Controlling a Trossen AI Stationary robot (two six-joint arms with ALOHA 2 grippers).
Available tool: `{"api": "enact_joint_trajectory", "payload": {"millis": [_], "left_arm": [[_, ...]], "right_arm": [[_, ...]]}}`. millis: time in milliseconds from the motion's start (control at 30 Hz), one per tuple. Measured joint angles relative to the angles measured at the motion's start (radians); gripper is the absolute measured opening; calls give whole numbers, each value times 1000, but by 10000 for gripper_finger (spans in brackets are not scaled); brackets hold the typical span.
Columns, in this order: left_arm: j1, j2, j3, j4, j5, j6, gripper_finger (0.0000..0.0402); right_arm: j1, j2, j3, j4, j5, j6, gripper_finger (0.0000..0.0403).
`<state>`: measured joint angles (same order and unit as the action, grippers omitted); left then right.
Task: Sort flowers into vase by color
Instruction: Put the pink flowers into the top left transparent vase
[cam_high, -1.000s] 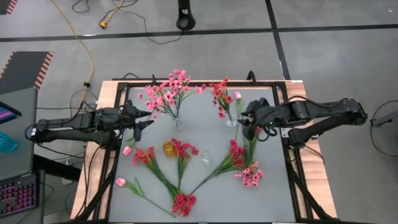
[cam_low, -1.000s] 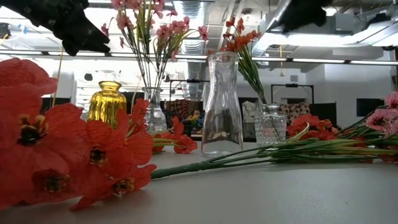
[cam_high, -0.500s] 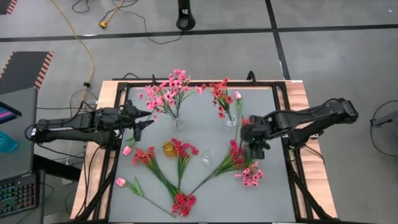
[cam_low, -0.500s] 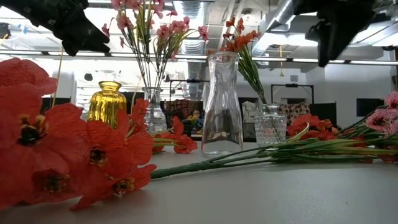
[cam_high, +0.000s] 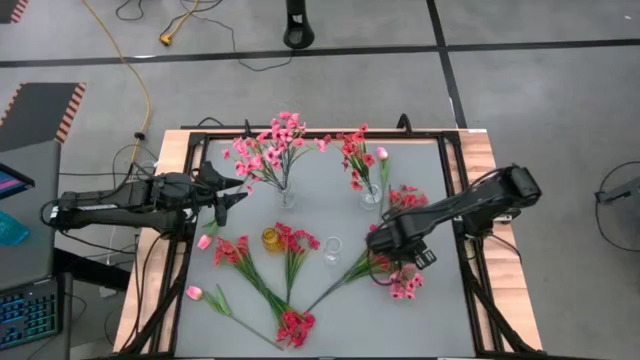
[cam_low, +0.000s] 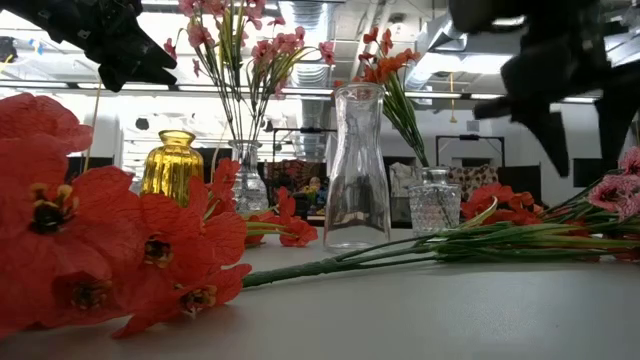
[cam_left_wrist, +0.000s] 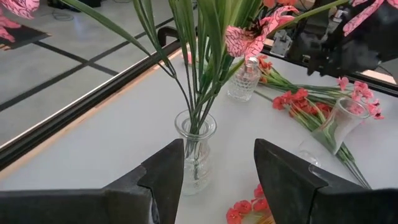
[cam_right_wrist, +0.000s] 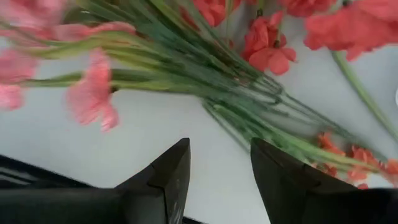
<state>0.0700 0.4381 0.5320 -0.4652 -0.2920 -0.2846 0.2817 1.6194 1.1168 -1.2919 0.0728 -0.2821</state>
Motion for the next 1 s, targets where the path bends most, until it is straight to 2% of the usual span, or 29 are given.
{"api": "enact_joint_trajectory", "payload": {"millis": [167, 300, 667, 1000], "left_arm": [[0, 0, 0, 0, 0, -1, 183], [0, 0, 0, 0, -1, -1, 183], [0, 0, 0, 0, -3, 0, 183], [0, 0, 0, 0, -3, -1, 183]], "right_arm": [[-2, 86, 0, -18, 15, -49, 194], [-2, 121, 0, -74, 68, -50, 194], [0, 109, 49, -77, 143, -73, 194], [0, 109, 72, -15, 161, -223, 194]]}}
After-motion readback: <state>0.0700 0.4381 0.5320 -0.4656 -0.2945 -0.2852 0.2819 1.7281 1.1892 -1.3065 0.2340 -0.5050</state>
